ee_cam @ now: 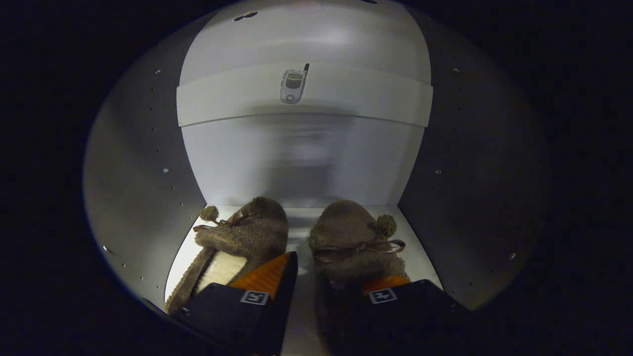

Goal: Open the shoe cabinet door, grab the shoes and put them into the shoe cabinet, then close the shoe cabinet door.

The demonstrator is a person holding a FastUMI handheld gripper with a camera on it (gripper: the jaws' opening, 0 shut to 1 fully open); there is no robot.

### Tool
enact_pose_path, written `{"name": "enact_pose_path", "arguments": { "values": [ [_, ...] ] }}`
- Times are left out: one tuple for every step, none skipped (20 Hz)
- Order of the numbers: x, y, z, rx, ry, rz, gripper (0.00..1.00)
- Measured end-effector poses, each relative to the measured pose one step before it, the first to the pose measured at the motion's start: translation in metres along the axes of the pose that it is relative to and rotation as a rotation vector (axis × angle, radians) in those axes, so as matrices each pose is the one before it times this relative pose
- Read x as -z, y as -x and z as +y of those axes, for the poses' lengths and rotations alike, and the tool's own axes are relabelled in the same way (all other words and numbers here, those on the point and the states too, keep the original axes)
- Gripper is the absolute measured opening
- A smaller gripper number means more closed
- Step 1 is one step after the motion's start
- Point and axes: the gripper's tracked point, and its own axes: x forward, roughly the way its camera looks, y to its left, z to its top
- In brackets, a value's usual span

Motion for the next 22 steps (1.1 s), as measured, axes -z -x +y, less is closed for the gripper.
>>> {"name": "enact_pose_path", "arguments": {
  "values": [
    [0.00194, 0.00887, -0.00199, 0.00016, -0.00481, 0.01228, 0.72],
    [-0.00072, 0.00979, 0.00139, -0.00863, 0.00640, 0.00427, 0.79],
    [-0.00123, 0.01001, 0.00005, -0.00632, 0.00800, -0.00310, 0.89],
    [-0.00109, 0.00934, 0.00043, -0.01246, 0.00038, -0.00258, 0.91],
    [-0.00064, 0.01089, 0.00031, -0.01229, -0.00819, -0.00399, 0.97],
    [-0.00198, 0.01250, -0.00070, -0.00567, -0.01020, -0.01280, 0.98],
    [-0.00400, 0.01305, -0.00226, -0.00263, -0.00704, -0.02389, 0.98],
    [-0.00505, 0.01450, -0.00052, -0.00318, 0.00132, -0.03028, 0.98],
    [-0.00497, 0.01654, 0.00124, -0.00893, 0.00581, -0.03476, 0.98],
    [-0.00601, 0.01876, 0.00185, -0.00321, 0.00746, -0.03708, 0.98],
    [-0.00632, 0.01943, 0.00292, -0.00706, 0.00040, -0.04229, 0.98],
    [-0.00892, 0.02233, 0.00318, -0.00323, -0.00830, -0.04978, 0.98],
    [-0.01291, 0.02106, 0.00228, -0.00262, -0.00490, -0.05568, 0.98],
    [-0.01115, 0.02523, 0.00268, 0.00712, -0.00540, -0.06133, 0.98],
    [-0.01173, 0.02250, 0.00099, 0.00394, -0.00631, -0.05914, 0.98],
    [-0.01026, 0.02039, 0.00265, 0.00576, -0.00560, -0.06040, 0.98],
    [-0.01278, 0.02024, 0.00029, 0.00751, -0.00002, -0.04891, 0.98],
    [-0.01031, 0.02088, -0.00047, 0.00774, 0.00181, -0.05238, 0.98],
    [-0.00928, 0.02054, -0.00107, 0.00789, 0.00207, -0.03704, 0.98],
    [-0.00948, 0.01944, -0.00060, 0.00313, 0.00017, -0.03854, 0.98],
    [-0.00858, 0.01802, 0.00025, -0.00027, 0.00152, -0.02754, 0.98],
    [-0.00814, 0.01642, -0.00110, -0.00544, 0.00444, -0.02974, 0.98]
  ]
}}
